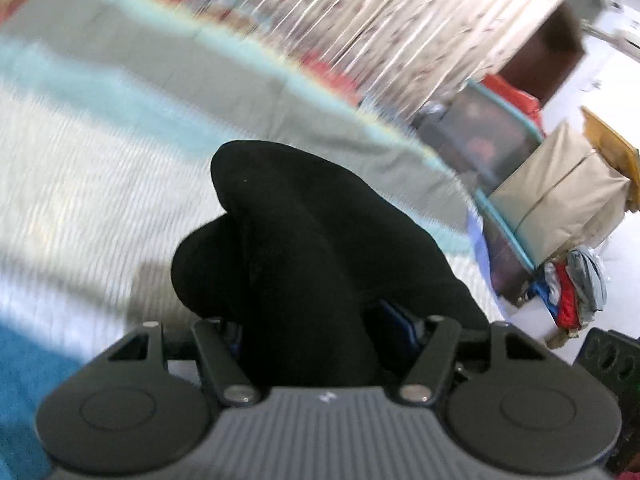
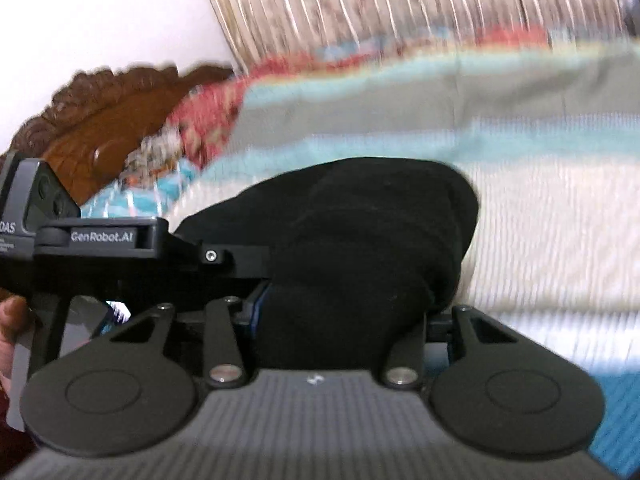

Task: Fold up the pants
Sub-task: 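Press the black pants bundle down and open both grippers to release it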

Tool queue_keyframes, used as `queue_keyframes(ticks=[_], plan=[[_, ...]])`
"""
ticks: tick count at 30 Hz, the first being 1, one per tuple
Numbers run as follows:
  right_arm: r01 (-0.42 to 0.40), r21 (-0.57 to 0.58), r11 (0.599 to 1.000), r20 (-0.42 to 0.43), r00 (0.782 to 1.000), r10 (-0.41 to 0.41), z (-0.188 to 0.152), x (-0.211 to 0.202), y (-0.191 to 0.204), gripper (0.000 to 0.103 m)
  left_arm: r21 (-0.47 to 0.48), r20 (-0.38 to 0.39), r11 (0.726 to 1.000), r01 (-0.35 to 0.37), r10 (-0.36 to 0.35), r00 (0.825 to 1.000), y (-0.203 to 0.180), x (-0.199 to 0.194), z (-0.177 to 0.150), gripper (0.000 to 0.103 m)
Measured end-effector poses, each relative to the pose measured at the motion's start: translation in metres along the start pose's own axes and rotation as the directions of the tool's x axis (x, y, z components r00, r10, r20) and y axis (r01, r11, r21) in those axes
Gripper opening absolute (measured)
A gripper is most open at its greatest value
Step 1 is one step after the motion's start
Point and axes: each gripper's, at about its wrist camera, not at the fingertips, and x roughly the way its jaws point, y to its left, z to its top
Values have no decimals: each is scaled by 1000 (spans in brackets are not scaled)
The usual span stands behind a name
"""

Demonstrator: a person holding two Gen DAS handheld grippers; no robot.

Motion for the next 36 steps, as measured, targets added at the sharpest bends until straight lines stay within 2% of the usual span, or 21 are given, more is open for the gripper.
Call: queue_keyframes(ticks=[4, 6, 9, 12, 13, 15, 16, 17, 18, 20, 22, 25, 28, 31, 34, 36], plan=[[47, -82, 996, 129, 991, -36, 41, 21, -19, 48, 81, 66, 997, 3, -8, 998, -9, 45, 50, 67], [90, -127, 988, 185, 980, -66, 54, 38, -33, 48, 68, 63, 998, 5, -9, 998, -6, 73, 66, 69], [143, -127, 981, 213, 970, -114, 66, 69, -62, 48, 28, 25, 1000, -13, 12, 1000, 5, 125, 83, 69], [173, -64, 983, 183, 970, -159, 68, 103, -100, 48, -1, -33, 998, -67, 67, 997, 22, 172, 83, 69], [183, -32, 983, 155, 972, -176, 66, 117, -116, 48, -7, -63, 994, -105, 105, 992, 28, 191, 78, 69], [194, 23, 981, 77, 978, -195, 62, 142, -137, 48, -15, -130, 980, -197, 193, 973, 40, 219, 65, 70], [198, 53, 979, 24, 980, -199, 57, 155, -150, 49, -7, -142, 971, -238, 234, 962, 45, 228, 58, 76], [199, 79, 977, -22, 980, -198, 51, 165, -159, 54, -10, -118, 969, -245, 242, 963, 48, 225, 52, 84], [176, 120, 977, -38, 984, -173, 47, 169, -169, 55, -25, -107, 970, -242, 238, 965, 49, 223, 49, 86], [148, 235, 961, -63, 989, -136, 47, 169, -184, 66, -57, -131, 969, -240, 231, 964, 49, 219, 48, 87], [151, 287, 946, -81, 988, -133, 46, 165, -184, 68, -36, -132, 963, -268, 261, 956, 40, 211, 47, 87], [183, 290, 939, -79, 983, -167, 46, 153, -170, 72, 23, -120, 950, -311, 312, 943, 21, 188, 39, 87], [215, 280, 936, -76, 977, -202, 35, 134, -155, 72, 86, -117, 928, -362, 370, 922, 7, 171, 29, 87], [264, 249, 932, -89, 964, -249, 23, 119, -142, 72, 112, -124, 922, -369, 382, 916, -6, 149, 15, 86], [312, 212, 926, -72, 950, -304, 13, 99, -123, 72, 185, -103, 909, -374, 396, 912, -28, 127, -1, 89], [310, 214, 926, -51, 951, -306, 4, 84, -112, 72, 222, -94, 903, -369, 396, 913, -42, 112, -13, 89]])
